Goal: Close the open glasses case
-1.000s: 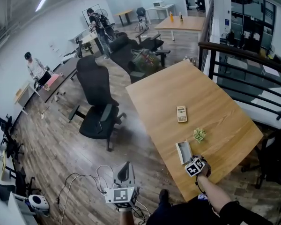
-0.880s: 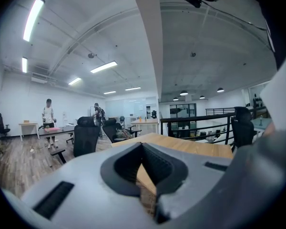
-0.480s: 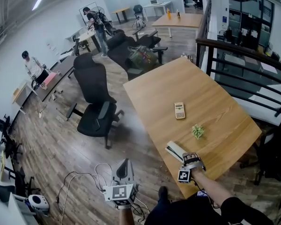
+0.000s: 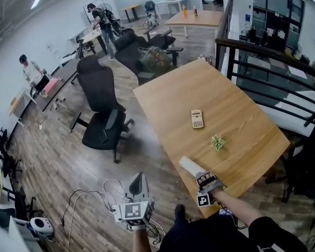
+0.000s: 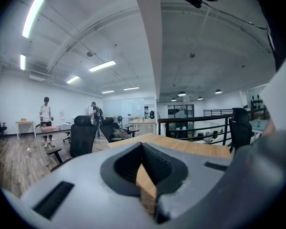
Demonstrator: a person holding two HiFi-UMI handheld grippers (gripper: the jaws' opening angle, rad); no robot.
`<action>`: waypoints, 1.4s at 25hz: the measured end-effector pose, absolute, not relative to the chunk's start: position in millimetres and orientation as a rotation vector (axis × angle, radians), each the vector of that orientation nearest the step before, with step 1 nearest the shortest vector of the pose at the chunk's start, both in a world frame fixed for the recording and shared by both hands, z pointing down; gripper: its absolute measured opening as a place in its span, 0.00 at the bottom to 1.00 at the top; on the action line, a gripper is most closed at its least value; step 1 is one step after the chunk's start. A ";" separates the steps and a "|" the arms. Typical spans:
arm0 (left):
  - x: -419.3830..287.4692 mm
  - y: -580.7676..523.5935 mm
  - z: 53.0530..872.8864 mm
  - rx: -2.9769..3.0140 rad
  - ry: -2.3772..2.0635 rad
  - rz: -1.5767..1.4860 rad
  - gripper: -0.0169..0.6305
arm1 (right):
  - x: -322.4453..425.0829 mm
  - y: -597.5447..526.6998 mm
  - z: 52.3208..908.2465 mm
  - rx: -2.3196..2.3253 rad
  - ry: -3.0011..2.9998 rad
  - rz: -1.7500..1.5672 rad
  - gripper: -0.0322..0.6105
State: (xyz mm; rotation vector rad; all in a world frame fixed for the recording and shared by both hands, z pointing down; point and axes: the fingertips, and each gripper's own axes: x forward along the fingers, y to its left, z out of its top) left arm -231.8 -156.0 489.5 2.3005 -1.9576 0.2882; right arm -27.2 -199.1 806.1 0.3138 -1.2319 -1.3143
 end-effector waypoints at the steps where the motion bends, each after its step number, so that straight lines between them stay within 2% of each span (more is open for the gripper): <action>1: -230.7 -156.7 490.2 2.303 -1.949 0.285 0.03 | -27.9 -197.4 806.2 0.299 -1.221 -1.330 0.21; 9: -232.9 -157.5 488.8 2.302 -1.968 0.287 0.03 | -38.2 -170.8 826.9 0.147 -1.203 -1.356 0.25; 15: -238.0 -158.3 490.6 2.288 -1.988 0.286 0.03 | -25.0 -171.0 847.7 0.120 -1.269 -1.244 0.15; 29: -235.5 -159.4 486.0 2.313 -1.963 0.280 0.03 | -26.7 -168.5 844.5 0.189 -1.450 -1.044 0.14; 35: -235.9 -159.6 492.5 2.312 -1.968 0.293 0.03 | -22.0 -171.7 845.5 0.186 -1.400 -1.053 0.14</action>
